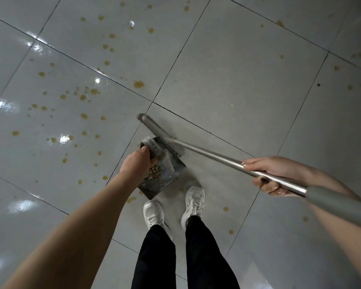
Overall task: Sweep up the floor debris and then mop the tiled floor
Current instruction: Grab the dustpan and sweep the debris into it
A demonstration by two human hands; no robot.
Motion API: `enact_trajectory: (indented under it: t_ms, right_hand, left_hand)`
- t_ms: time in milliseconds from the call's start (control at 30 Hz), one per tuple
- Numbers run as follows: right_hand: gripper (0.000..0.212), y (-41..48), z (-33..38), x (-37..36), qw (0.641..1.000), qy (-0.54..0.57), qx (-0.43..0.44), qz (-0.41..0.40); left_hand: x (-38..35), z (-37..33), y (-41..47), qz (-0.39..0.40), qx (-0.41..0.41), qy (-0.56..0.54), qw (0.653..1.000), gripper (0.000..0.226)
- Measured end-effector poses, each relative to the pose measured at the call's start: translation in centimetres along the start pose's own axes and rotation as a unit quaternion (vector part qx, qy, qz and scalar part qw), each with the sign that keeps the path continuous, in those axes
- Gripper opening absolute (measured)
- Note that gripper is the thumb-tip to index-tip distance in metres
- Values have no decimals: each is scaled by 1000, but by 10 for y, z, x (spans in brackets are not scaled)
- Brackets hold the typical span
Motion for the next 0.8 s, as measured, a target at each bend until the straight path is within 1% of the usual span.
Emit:
enact_trajectory:
  t_ms: [67, 133, 200, 267, 367, 433, 467, 500, 533, 633, 700, 800]
  right_hand:
    - [18, 1, 5, 10, 998, -36, 15, -46]
    - [15, 9, 9, 7, 993, -66, 28, -92]
    - [13, 24, 8, -7, 992, -60, 31, -104]
    - [10, 38, 1, -27, 997, -39, 13, -70]
    - [5, 44, -11, -45, 999, -9, -31, 20]
    - [9, 37, -13, -44, 994, 61, -54, 72]
    - [9, 31, -11, -39, 989, 103, -56, 85]
    - [9, 25, -9, -32, 988, 121, -52, 84]
    - [8, 18, -7, -24, 990, 111, -43, 72]
    - [12, 0, 2, 1, 1000, 5, -9, 10]
    - [16, -10, 11, 15, 999, -22, 12, -34]
    - [22, -16, 19, 33, 989, -61, 50, -124]
  left_hand:
    - [0, 2, 0, 0, -1, 8, 1000, 33]
    - [0, 3, 1, -2, -3, 17, 1000, 34]
    - [0, 5, 1, -5, -3, 20, 1000, 33]
    - [-1, 4, 0, -9, -4, 26, 1000, 33]
    - [-2, 5, 0, -9, -1, 21, 1000, 32]
    - [-3, 7, 0, -8, 3, 14, 1000, 30]
    - [-3, 8, 0, -8, 5, 10, 1000, 29]
    - [-3, 9, -1, -7, 6, 7, 1000, 29]
    - [-3, 10, -2, -6, 6, 4, 1000, 29]
    - [-3, 11, -6, -6, 3, 6, 1000, 31]
    - [-3, 10, -7, -5, 0, 8, 1000, 31]
    - [-3, 11, -8, 6, 1, 8, 1000, 31]
Point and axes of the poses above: each hand's wrist, its own y-axis towards the middle knuckle, its own x-axis out of the back of the hand, z = x × y, the point moved 6 cm from there along y, towards the middle knuckle, and after that the axes turned 1 degree about x, right-handed, at the moved point
